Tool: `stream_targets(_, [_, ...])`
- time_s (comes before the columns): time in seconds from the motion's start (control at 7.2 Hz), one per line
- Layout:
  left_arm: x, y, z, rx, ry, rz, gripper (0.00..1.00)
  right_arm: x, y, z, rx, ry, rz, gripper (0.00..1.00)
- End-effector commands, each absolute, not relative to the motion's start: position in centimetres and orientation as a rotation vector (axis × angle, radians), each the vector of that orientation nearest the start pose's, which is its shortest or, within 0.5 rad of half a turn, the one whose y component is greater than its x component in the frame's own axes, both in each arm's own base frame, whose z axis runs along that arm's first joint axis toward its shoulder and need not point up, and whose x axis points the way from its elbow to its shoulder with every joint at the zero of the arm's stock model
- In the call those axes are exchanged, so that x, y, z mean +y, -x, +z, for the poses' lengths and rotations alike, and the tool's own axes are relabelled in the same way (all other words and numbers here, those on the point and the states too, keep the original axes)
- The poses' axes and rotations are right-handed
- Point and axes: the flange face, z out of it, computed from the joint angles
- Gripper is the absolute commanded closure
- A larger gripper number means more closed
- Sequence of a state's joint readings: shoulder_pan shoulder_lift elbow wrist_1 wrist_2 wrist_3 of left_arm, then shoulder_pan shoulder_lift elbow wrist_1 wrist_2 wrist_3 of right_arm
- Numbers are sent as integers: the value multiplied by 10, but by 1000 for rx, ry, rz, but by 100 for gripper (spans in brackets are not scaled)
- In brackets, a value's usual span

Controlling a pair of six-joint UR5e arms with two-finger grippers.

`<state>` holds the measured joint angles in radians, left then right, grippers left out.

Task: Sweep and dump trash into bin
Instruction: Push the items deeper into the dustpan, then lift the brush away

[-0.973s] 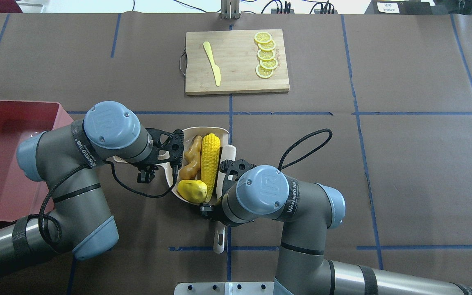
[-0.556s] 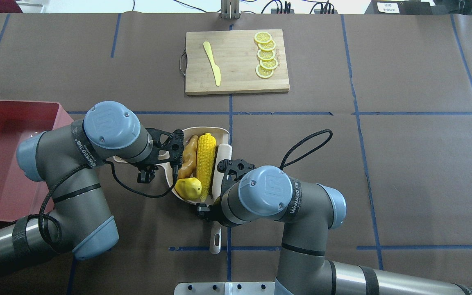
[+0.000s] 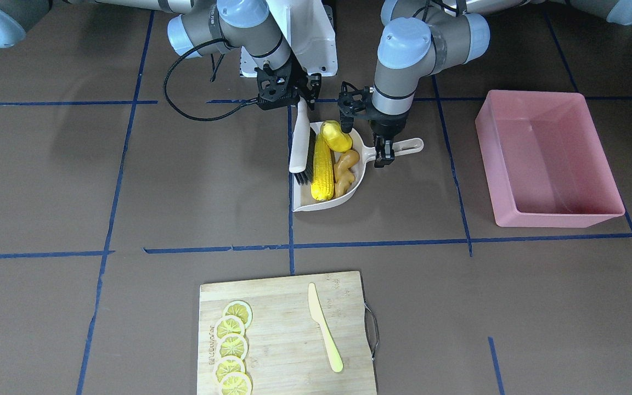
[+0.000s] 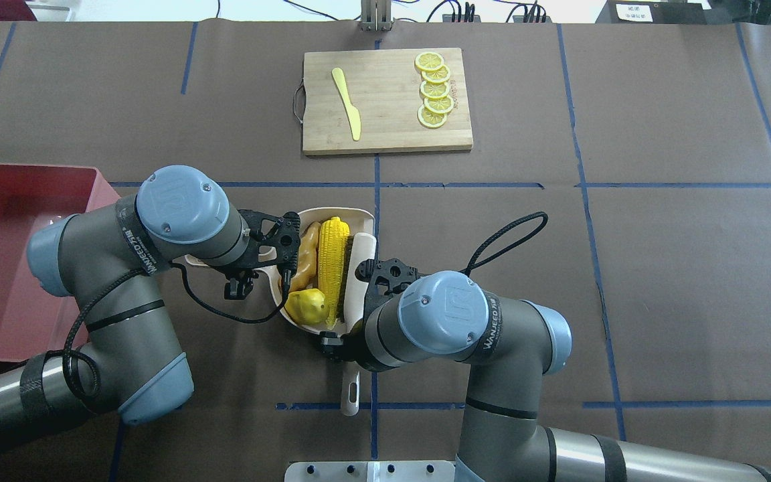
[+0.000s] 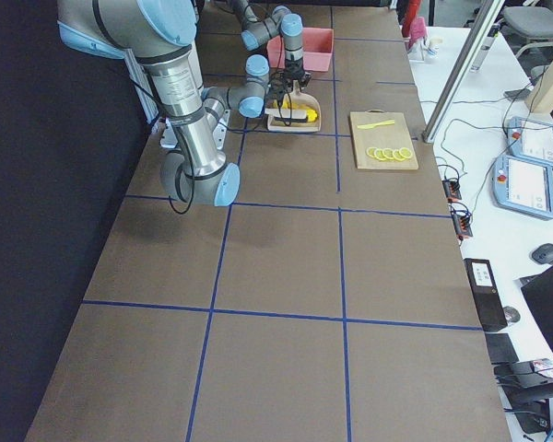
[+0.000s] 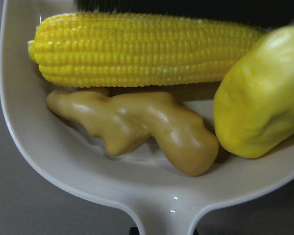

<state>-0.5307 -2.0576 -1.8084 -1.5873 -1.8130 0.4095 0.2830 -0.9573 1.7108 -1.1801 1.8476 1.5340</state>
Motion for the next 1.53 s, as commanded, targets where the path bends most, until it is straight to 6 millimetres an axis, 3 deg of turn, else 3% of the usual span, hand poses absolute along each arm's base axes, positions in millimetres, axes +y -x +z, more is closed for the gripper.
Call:
stream_targets(0.0, [-414,-489,282,494,-695,1460,100,-280,584,197,-1165,64,57,100])
stream_targets(0.69, [-414,-488,281,494,-697,1459,100,-279,582,199,-1125,76,62,100])
stream_targets(0.97, [-414,-488,281,494,-697,1459,100,-277,567,194,-1052,118,63,100])
stream_targets(1.11, [-414,-488,281,494,-697,1459,100,-285,556,198,-986,127,68,100])
stream_targets(1.39, [-415,-487,282,495,-696,1458,100,-295,553,214,-894,96,15,100])
